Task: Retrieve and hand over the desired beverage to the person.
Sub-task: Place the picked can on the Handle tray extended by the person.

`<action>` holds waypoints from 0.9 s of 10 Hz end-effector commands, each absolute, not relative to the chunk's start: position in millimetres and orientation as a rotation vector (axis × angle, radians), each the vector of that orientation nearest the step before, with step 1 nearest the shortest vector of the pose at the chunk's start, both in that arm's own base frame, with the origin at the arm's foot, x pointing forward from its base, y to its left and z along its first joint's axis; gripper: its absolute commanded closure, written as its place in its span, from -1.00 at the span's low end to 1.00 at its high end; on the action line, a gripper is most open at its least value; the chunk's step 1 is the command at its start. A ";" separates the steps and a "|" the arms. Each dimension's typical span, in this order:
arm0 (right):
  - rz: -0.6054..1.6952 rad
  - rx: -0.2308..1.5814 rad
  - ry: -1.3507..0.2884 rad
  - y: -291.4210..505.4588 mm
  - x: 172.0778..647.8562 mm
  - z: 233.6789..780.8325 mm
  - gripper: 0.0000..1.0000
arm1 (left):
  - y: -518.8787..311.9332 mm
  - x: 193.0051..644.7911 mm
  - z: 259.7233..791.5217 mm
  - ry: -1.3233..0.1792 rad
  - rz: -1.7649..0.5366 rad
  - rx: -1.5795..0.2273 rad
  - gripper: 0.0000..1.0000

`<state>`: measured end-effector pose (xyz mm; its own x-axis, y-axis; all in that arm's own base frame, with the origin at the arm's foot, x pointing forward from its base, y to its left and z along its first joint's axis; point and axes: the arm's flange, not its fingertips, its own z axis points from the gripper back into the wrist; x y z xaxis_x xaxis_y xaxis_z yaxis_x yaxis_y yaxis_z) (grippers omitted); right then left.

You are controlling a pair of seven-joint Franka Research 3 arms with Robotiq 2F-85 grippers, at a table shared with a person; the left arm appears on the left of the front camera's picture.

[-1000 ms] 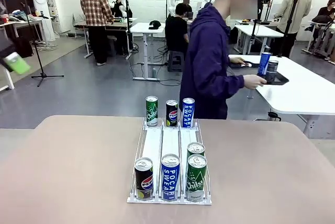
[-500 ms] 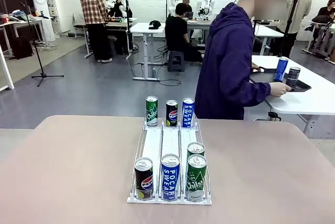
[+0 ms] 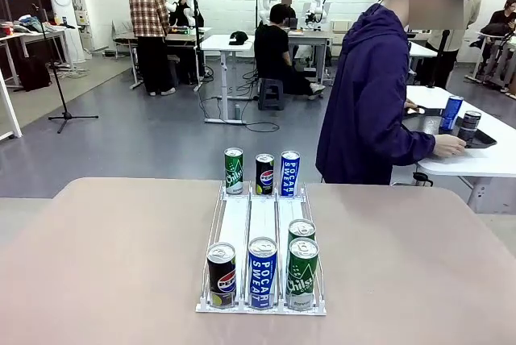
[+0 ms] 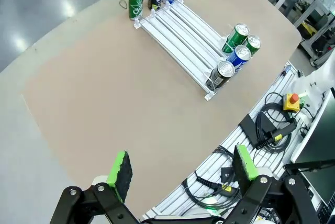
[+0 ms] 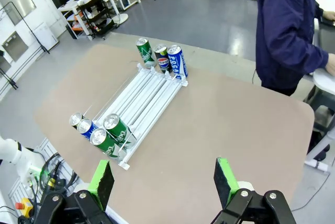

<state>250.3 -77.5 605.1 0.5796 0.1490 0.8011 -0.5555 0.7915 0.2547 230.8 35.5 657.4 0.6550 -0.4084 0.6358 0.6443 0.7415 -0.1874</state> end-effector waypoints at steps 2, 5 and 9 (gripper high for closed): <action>0.450 0.553 -0.863 -76.5 252.5 604.3 -1.00 | 34.4 232.3 659.5 -0.602 -0.619 -0.417 -1.00; 0.450 0.553 -0.863 -76.5 252.5 604.3 -1.00 | 34.4 232.3 659.5 -0.602 -0.619 -0.417 -1.00; 0.450 0.553 -0.863 -76.5 252.5 604.3 -1.00 | 34.4 232.3 659.5 -0.602 -0.619 -0.417 -1.00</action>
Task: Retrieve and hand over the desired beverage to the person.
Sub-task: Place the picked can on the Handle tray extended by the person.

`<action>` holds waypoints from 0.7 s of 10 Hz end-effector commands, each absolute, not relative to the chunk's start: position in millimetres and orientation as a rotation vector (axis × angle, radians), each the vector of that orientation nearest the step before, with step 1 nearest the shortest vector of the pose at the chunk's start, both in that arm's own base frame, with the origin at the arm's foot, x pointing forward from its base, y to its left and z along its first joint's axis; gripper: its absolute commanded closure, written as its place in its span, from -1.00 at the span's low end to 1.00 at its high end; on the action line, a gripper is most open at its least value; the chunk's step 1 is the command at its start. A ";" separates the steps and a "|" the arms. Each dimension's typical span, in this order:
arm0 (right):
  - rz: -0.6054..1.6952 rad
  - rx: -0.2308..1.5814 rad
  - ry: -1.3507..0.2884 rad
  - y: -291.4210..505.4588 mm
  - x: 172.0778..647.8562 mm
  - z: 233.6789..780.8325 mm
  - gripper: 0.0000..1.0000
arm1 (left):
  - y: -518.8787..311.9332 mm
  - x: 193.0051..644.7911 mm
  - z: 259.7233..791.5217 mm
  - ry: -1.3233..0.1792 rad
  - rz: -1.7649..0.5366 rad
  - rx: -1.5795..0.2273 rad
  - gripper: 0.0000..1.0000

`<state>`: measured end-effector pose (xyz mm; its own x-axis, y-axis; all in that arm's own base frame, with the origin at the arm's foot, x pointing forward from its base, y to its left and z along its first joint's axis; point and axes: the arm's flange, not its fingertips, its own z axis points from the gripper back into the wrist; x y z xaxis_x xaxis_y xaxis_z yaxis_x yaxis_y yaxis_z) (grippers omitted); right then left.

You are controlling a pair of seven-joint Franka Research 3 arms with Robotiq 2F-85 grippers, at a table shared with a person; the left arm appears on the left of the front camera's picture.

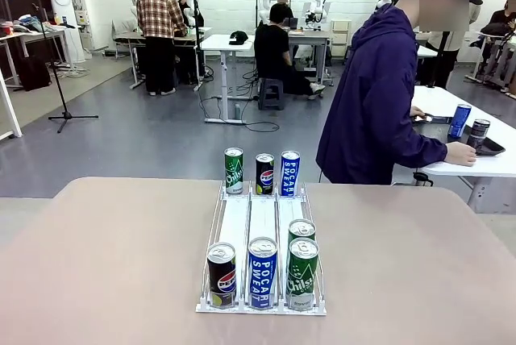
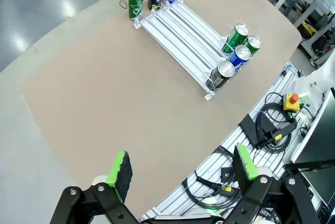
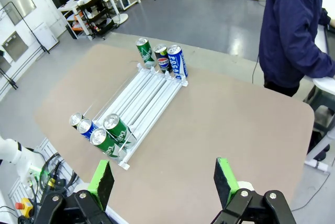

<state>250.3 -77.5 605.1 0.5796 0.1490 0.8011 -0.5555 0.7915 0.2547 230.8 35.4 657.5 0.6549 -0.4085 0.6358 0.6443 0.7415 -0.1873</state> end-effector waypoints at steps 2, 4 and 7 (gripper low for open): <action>0.450 0.553 -0.863 -76.5 252.5 604.3 -1.00 | 34.4 232.3 659.5 -0.602 -0.619 -0.417 -1.00; 0.450 0.553 -0.863 -76.5 252.5 604.3 -1.00 | 34.4 232.3 659.5 -0.602 -0.619 -0.417 -1.00; 0.450 0.553 -0.863 -76.5 252.5 604.3 -1.00 | 34.4 232.3 659.5 -0.602 -0.619 -0.417 -1.00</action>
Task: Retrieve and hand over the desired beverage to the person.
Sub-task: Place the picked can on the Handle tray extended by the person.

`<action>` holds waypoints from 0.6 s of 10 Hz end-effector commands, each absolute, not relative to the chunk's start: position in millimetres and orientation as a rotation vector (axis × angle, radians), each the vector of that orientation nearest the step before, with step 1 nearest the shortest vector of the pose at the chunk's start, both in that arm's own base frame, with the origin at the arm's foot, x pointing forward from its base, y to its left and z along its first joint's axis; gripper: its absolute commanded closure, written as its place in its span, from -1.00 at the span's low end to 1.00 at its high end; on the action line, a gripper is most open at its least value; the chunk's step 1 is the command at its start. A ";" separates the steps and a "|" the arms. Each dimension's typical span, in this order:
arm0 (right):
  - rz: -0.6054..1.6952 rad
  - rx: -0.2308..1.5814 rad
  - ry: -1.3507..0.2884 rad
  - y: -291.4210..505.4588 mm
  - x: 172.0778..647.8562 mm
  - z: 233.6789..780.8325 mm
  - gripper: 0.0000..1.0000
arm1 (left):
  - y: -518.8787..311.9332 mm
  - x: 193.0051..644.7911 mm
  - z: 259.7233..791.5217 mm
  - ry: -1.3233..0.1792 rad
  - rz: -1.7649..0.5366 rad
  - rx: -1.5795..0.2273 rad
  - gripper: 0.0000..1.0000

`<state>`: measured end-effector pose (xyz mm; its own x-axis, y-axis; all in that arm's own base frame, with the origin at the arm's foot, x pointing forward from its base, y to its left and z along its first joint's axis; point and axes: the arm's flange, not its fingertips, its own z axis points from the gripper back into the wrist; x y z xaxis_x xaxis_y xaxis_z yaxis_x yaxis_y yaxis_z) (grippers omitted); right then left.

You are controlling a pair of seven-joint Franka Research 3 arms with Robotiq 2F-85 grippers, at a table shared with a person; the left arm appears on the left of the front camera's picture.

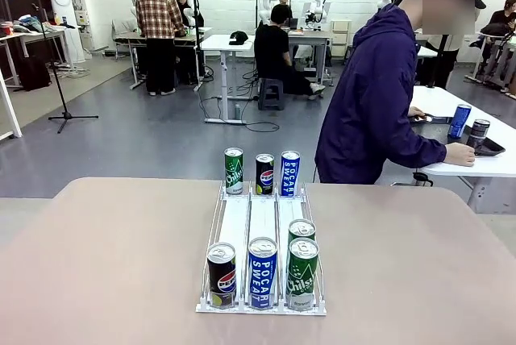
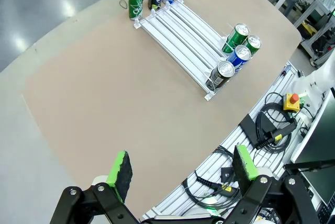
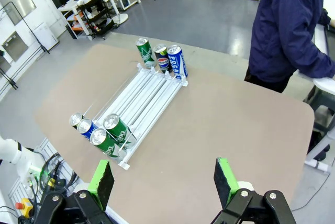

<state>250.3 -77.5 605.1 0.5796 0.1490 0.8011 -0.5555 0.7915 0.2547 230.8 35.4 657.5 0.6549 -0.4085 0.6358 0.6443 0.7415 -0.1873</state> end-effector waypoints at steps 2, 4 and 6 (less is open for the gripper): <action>0.450 0.553 -0.863 -76.5 252.5 604.3 -1.00 | 34.4 232.3 659.5 -0.602 -0.619 -0.417 -1.00; 0.450 0.553 -0.863 -76.5 252.5 604.3 -1.00 | 34.4 232.3 659.5 -0.602 -0.619 -0.417 -1.00; 0.450 0.553 -0.863 -76.5 252.5 604.3 -1.00 | 34.4 232.3 659.5 -0.602 -0.619 -0.417 -1.00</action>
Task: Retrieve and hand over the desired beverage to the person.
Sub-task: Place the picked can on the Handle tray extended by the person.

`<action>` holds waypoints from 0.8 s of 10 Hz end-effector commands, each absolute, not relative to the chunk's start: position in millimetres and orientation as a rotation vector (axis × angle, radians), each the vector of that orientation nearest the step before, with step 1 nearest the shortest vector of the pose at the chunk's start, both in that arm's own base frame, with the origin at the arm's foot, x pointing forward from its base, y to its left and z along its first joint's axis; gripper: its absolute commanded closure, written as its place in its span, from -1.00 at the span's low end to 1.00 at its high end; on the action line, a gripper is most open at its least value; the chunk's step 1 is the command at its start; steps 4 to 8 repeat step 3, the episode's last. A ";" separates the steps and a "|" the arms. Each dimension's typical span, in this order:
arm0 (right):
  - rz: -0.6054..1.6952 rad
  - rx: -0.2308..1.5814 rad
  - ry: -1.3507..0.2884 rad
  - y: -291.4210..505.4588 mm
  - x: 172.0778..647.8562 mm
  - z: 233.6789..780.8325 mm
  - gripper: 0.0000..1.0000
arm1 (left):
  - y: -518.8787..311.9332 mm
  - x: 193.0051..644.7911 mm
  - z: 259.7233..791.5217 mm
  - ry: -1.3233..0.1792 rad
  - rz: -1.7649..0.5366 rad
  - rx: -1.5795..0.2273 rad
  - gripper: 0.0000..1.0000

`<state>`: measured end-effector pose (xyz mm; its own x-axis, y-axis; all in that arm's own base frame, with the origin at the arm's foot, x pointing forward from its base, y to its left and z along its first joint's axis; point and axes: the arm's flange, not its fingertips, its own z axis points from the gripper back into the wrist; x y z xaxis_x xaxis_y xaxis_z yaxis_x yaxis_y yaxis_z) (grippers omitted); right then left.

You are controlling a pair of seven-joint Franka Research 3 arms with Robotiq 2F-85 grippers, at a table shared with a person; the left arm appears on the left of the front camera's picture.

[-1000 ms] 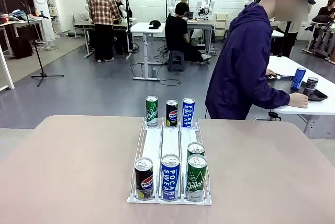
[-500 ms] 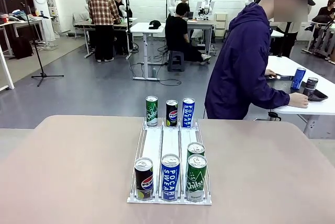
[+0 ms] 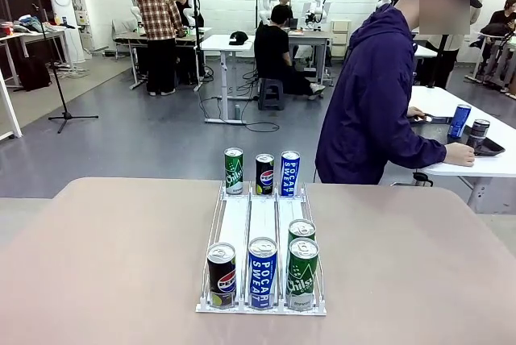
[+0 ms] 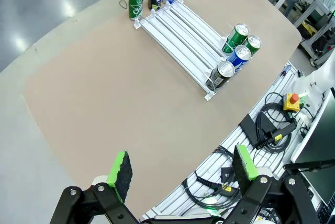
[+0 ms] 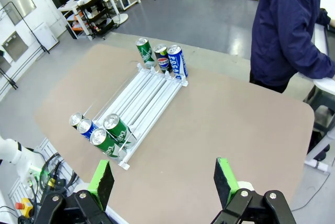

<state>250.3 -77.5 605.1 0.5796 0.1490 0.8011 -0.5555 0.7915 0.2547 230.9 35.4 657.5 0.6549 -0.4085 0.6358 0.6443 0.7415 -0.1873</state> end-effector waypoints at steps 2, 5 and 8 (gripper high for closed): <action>0.450 0.553 -0.863 -76.5 252.5 604.3 -1.00 | 34.4 232.3 659.5 -0.602 -0.619 -0.417 -1.00; 0.450 0.553 -0.863 -76.5 252.5 604.3 -1.00 | 34.4 232.3 659.5 -0.602 -0.619 -0.417 -1.00; 0.450 0.553 -0.863 -76.5 252.5 604.3 -1.00 | 34.4 232.3 659.5 -0.602 -0.619 -0.417 -1.00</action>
